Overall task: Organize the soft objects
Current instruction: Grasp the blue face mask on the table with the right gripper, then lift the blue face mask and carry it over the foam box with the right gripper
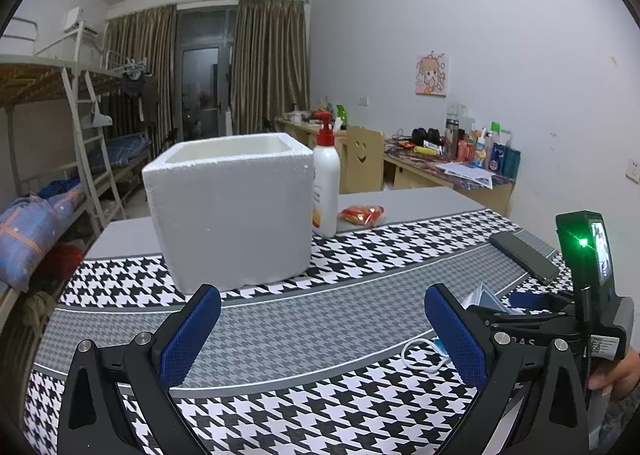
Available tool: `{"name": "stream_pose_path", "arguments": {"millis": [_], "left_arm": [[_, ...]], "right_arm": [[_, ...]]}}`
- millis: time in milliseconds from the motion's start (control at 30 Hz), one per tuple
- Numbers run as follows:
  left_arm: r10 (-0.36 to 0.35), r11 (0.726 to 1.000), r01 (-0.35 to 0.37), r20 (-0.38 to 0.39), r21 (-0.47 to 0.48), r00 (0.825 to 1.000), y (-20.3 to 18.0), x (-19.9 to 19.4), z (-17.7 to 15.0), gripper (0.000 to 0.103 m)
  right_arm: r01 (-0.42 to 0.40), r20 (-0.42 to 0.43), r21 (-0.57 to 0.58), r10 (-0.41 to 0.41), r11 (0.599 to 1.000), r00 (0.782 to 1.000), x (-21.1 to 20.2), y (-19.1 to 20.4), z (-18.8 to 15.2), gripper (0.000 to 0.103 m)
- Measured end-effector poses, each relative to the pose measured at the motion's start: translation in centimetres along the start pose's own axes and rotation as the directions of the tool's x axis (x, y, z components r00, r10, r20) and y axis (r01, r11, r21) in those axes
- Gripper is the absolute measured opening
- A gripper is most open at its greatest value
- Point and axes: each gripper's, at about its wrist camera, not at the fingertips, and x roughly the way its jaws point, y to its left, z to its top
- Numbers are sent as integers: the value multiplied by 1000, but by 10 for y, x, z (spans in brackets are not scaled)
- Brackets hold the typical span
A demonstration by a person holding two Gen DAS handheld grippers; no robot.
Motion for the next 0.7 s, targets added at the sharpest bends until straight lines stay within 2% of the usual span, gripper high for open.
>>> {"name": "stream_pose_path", "arguments": {"millis": [300, 467, 533, 700], "left_arm": [[1, 1000, -1, -22, -10, 1000, 3, 8, -1, 102], [1, 1000, -1, -32, -14, 999, 6, 12, -2, 102], [7, 1000, -7, -26, -16, 1000, 9, 11, 0, 102], [30, 999, -31, -17, -21, 999, 16, 9, 5, 102]], "right_arm": [[-15, -91, 16, 17, 1000, 996, 24, -5, -1, 54], [-20, -96, 20, 22, 1000, 995, 25, -5, 2, 16], [-29, -85, 15, 30, 999, 996, 21, -4, 4, 11], [-78, -28, -4, 77, 997, 997, 2, 6, 14, 11]]}}
